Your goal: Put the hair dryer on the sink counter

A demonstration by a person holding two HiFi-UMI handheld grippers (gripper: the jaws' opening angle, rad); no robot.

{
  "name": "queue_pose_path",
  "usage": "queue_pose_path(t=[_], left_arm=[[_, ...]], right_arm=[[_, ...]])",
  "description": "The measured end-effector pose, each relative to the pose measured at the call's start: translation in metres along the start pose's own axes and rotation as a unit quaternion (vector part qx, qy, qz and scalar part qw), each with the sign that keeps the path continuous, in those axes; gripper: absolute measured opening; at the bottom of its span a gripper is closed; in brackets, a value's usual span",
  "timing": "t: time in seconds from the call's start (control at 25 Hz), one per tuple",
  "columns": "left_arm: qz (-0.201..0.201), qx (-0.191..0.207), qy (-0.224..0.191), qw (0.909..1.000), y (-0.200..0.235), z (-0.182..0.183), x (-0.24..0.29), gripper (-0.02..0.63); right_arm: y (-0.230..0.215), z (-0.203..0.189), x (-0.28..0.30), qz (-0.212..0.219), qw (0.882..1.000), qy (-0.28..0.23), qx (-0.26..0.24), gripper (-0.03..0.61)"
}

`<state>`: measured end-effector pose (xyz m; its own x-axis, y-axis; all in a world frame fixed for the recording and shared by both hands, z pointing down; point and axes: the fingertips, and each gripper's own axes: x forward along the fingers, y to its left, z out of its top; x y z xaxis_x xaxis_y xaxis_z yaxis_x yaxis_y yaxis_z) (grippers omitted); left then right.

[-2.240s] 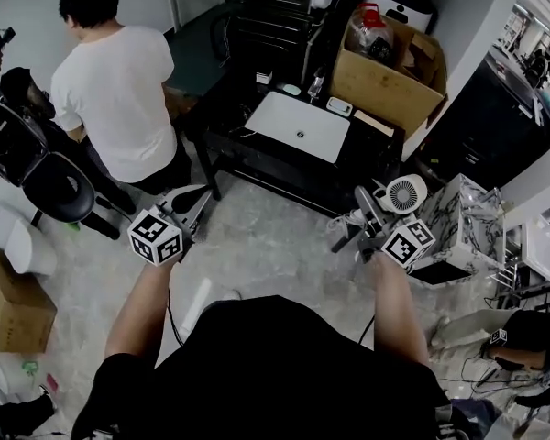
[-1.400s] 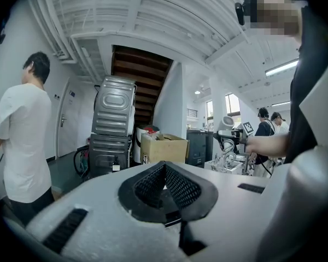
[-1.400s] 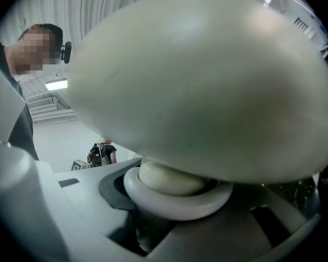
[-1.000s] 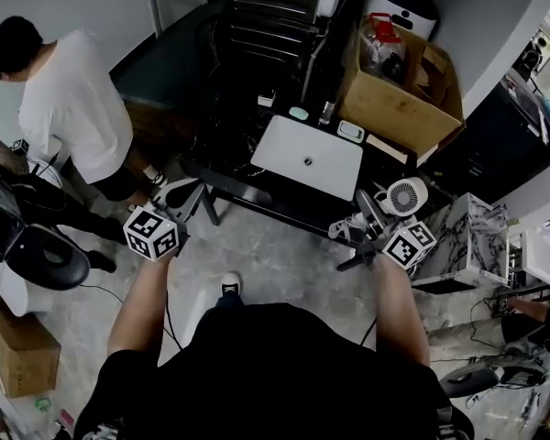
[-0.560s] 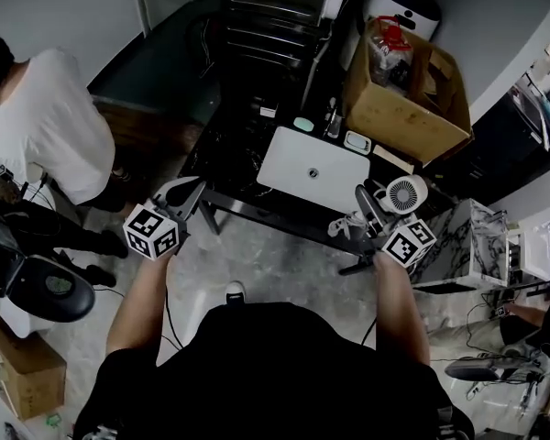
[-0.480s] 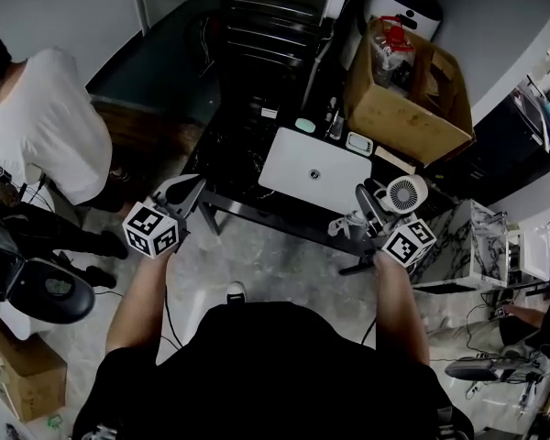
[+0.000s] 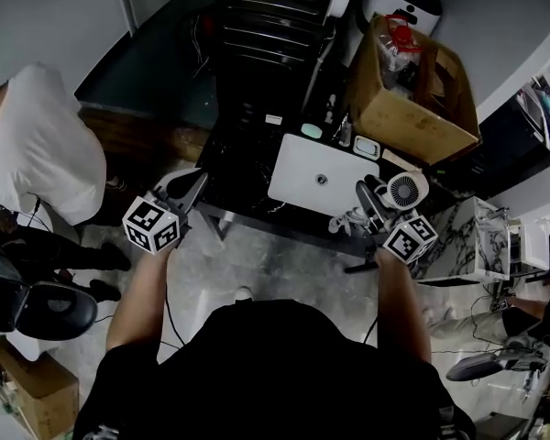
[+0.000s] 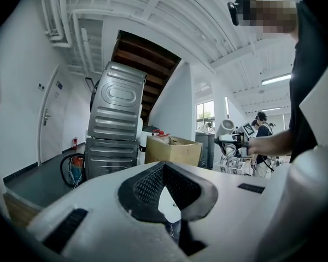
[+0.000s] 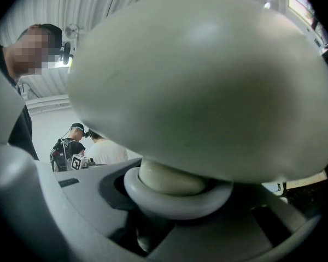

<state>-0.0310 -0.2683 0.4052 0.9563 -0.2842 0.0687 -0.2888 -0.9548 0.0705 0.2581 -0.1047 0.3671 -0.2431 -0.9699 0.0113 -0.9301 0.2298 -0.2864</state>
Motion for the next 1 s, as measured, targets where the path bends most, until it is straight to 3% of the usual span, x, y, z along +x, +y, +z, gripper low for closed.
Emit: queue_pose_path(t=[1.0], left_arm=[[-0.035, -0.023, 0.027, 0.9988, 0.073, -0.026, 0.013, 0.014]], right_arm=[[0.003, -0.012, 0.068, -0.033, 0.999, 0.001, 0.02, 0.149]])
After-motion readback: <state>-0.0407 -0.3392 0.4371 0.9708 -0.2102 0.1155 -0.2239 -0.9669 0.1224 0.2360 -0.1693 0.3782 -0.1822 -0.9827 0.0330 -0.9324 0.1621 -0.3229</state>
